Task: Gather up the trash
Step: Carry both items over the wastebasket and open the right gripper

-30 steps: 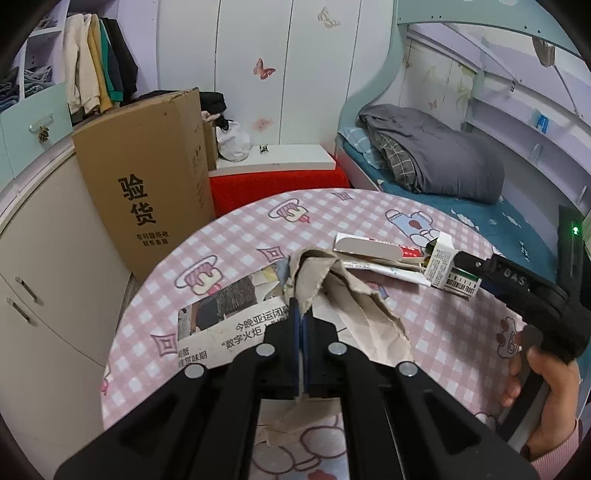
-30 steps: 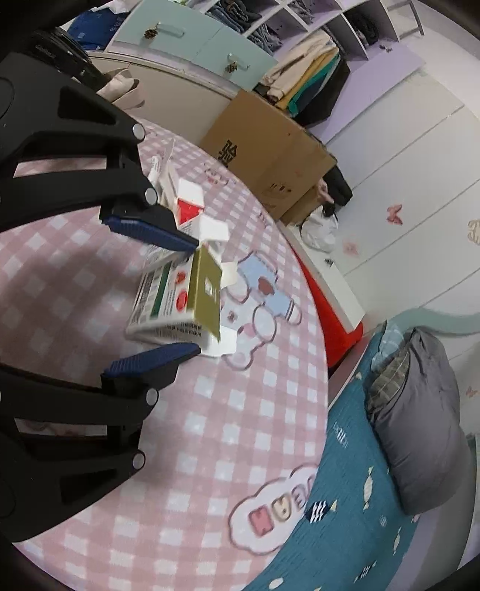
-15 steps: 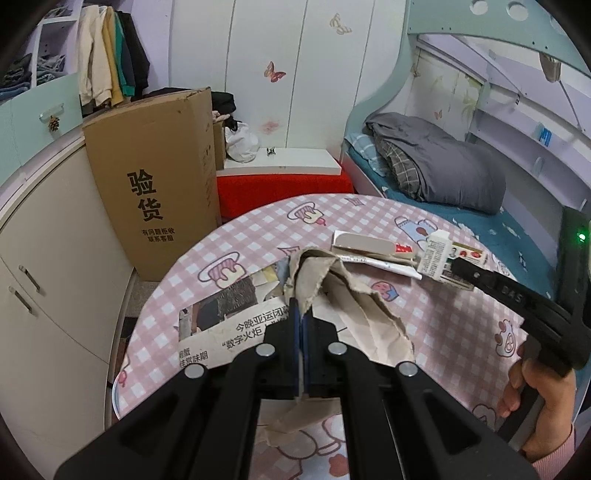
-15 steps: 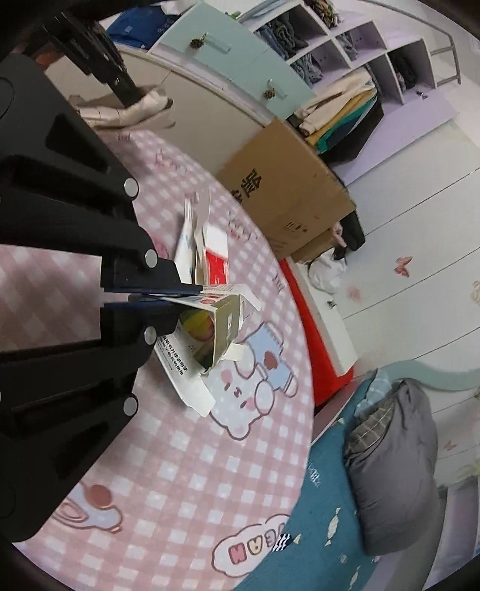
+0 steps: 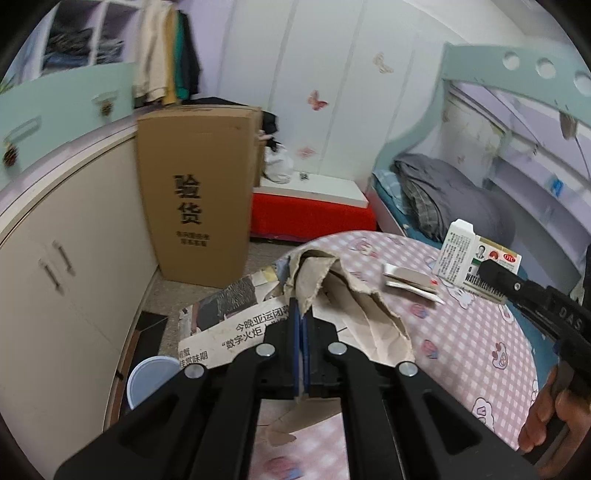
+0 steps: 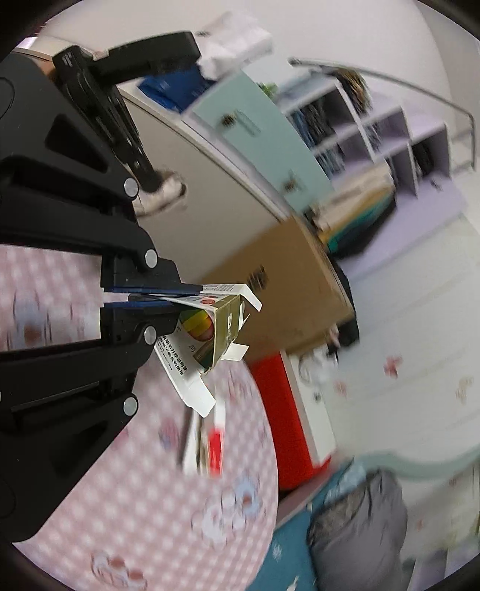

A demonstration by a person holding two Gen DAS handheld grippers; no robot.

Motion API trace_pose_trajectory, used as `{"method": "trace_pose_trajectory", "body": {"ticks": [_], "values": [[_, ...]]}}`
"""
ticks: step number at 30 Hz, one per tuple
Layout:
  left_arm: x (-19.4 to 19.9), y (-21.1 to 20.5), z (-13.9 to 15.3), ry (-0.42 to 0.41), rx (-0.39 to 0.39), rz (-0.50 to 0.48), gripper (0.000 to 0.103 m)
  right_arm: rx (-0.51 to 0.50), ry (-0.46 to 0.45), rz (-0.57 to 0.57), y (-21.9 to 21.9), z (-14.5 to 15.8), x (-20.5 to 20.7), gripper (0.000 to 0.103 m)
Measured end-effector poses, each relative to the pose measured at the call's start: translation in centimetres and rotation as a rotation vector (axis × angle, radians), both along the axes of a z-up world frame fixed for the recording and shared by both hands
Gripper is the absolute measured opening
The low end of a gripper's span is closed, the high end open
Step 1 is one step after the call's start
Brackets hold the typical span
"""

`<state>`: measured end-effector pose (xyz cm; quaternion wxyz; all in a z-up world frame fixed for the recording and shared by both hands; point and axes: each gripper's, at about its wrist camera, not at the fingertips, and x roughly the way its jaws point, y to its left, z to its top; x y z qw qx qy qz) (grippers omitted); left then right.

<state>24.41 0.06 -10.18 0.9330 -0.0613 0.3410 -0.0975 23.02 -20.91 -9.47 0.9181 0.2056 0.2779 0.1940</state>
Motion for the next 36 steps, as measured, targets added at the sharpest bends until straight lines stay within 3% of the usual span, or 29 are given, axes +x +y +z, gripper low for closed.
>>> {"method": "trace_pose_trajectory", "body": {"ticks": [8,15,24,29,30,33,36], "values": [[-1.0,9.3,-0.6,0.014,-0.033,0.137,0.001,-0.047,0.028,0.208,12.6,-0.9,1.8,0.003],[-0.5,17.1,-3.4,0.065,-0.02,0.25,0.001,-0.099,0.092,0.352,22.2,-3.9,4.6,0.003],[1.2,25.5,-8.6,0.157,-0.032,0.384,0.001,-0.165,0.202,0.467,29.9,-9.1,8.7,0.003],[2.4,27.8,-11.3,0.204,-0.01,0.44,0.001,-0.204,0.307,0.488,32.8,-13.5,11.6,0.005],[2.7,28.2,-11.9,0.217,-0.011,0.445,0.001,-0.198,0.326,0.494,32.9,-14.4,11.9,0.01],[3.2,28.7,-13.4,0.245,-0.005,0.451,0.001,-0.232,0.311,0.463,32.7,-15.5,11.9,0.049],[3.7,28.8,-14.6,0.265,-0.007,0.452,0.001,-0.27,0.259,0.431,32.1,-14.7,11.6,0.049]]}}
